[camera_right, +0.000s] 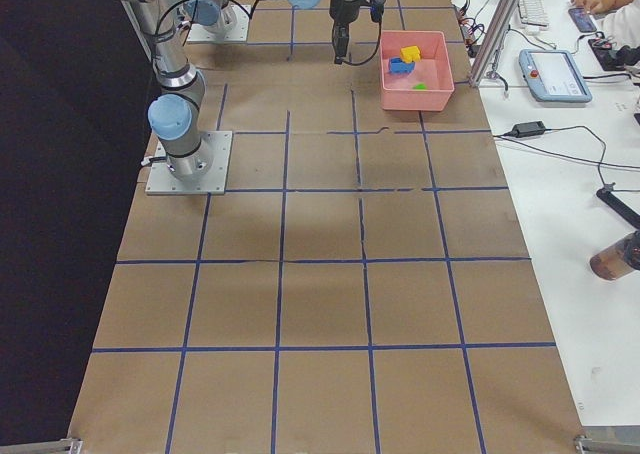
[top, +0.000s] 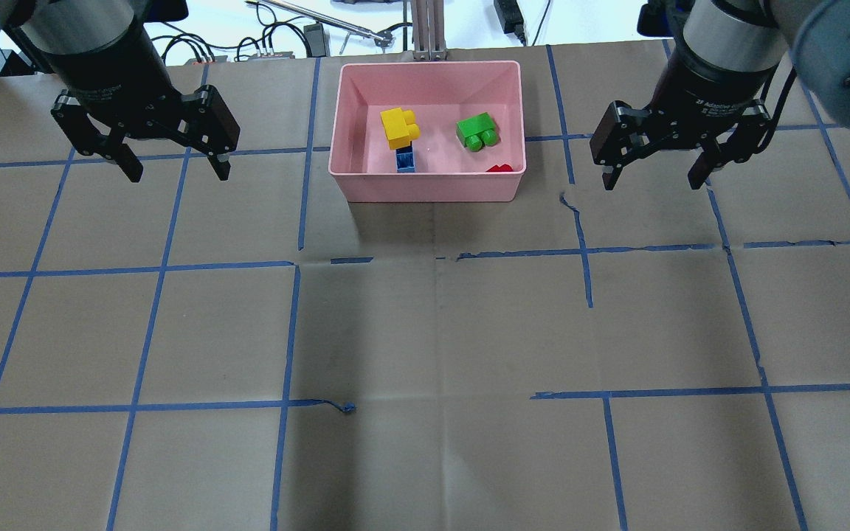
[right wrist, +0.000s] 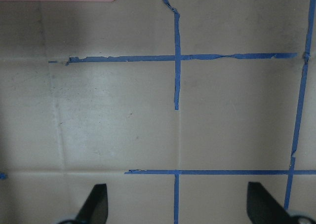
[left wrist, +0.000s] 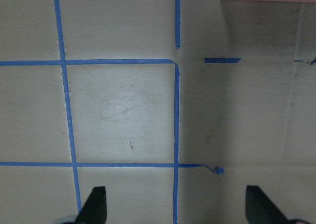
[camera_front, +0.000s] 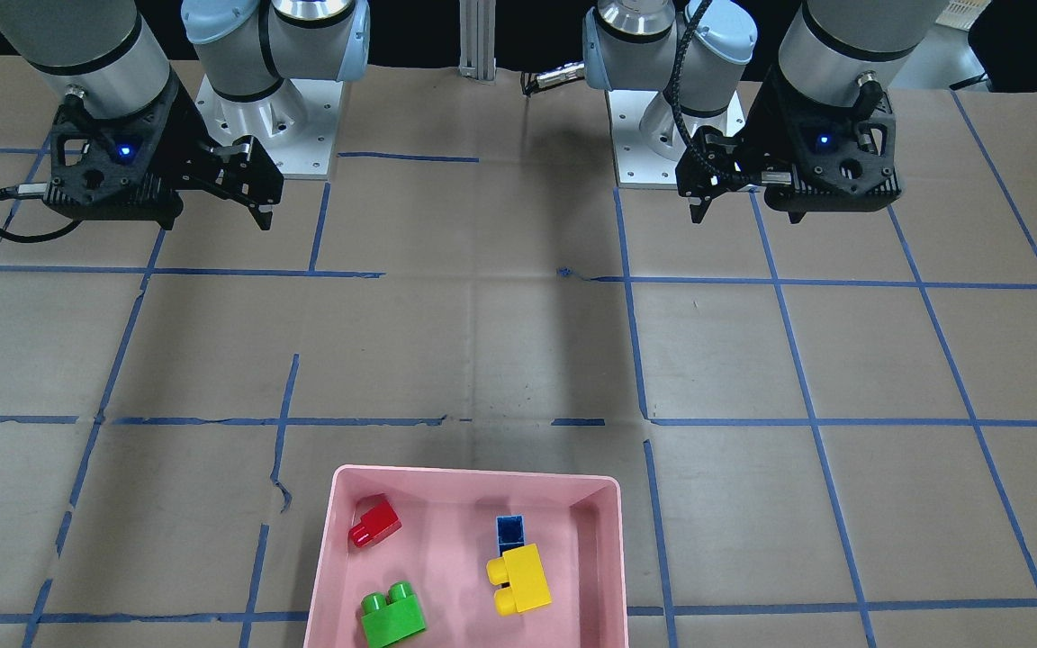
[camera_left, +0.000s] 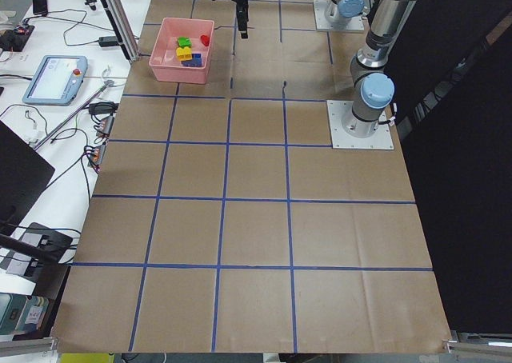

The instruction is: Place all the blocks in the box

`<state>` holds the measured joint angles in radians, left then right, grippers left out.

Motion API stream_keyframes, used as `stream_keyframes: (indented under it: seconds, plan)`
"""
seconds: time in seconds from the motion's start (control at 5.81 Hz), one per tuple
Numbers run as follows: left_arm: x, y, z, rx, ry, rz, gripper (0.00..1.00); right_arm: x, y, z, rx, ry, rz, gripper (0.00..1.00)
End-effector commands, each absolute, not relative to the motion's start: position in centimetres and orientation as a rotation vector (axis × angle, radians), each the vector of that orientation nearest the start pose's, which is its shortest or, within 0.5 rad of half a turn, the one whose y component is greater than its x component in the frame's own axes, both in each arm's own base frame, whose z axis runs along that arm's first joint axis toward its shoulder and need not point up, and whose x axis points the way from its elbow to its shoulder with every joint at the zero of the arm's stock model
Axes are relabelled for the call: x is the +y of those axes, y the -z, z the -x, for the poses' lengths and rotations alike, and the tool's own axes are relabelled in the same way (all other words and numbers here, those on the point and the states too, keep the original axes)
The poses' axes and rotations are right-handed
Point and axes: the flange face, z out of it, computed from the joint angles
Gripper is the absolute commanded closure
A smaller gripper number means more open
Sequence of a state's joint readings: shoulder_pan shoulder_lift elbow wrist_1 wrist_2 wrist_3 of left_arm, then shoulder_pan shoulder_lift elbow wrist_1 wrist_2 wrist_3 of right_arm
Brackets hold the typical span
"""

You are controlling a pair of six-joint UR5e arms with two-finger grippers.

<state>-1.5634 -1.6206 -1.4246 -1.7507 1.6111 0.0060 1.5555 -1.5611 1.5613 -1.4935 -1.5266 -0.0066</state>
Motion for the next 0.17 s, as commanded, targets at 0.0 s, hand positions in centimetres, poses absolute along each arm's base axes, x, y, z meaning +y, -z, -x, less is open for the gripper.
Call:
stream_keyframes:
  seconds: [0.0]
  plan:
    - [-50.38, -51.89, 12.47, 3.100, -0.115, 0.000, 0.00, -49.09, -47.91, -13.02, 3.094, -0.123, -0.017, 0.00]
